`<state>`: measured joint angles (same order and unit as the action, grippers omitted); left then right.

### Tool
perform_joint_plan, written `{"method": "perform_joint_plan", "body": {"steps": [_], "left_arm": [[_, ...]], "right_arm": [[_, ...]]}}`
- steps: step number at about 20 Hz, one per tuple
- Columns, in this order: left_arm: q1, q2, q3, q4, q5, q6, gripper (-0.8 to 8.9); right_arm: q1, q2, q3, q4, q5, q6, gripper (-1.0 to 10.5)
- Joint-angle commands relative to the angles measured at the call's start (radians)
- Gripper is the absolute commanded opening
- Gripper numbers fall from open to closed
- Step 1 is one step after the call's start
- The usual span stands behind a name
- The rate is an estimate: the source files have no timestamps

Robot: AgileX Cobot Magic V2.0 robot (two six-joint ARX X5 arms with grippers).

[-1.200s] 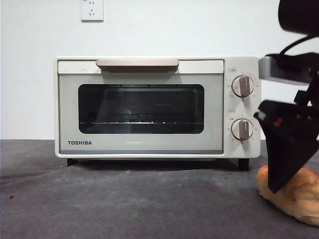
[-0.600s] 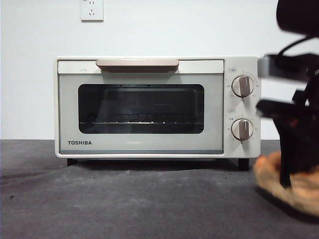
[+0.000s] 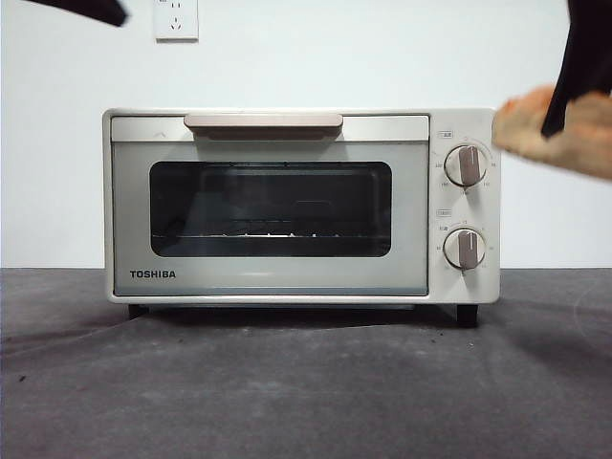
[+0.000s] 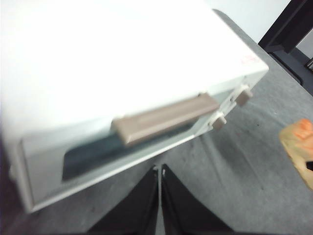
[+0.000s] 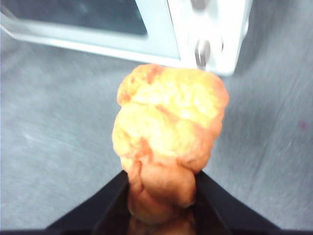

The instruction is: The left arm flap open the oven, the right arm pick bread and place it into oven, the left arm flap close the oven

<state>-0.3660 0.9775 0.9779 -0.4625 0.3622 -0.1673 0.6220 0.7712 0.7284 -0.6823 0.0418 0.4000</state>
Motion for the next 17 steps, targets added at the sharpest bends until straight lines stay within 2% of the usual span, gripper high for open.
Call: {"method": "perform_joint_plan", "body": {"steps": [1, 8, 17], "left_arm": [[-0.042, 0.104, 0.080, 0.035, -0.010, 0.024, 0.18], [-0.132, 0.350, 0.239, 0.037, -0.112, 0.109, 0.18], [-0.171, 0.464, 0.256, 0.045, -0.142, 0.144, 0.18]], "right_arm": [[0.009, -0.017, 0.034, -0.009, 0.000, -0.015, 1.5], [0.009, -0.070, 0.046, -0.041, 0.000, -0.016, 1.5], [0.009, -0.101, 0.046, -0.041, 0.004, -0.019, 1.5]]}}
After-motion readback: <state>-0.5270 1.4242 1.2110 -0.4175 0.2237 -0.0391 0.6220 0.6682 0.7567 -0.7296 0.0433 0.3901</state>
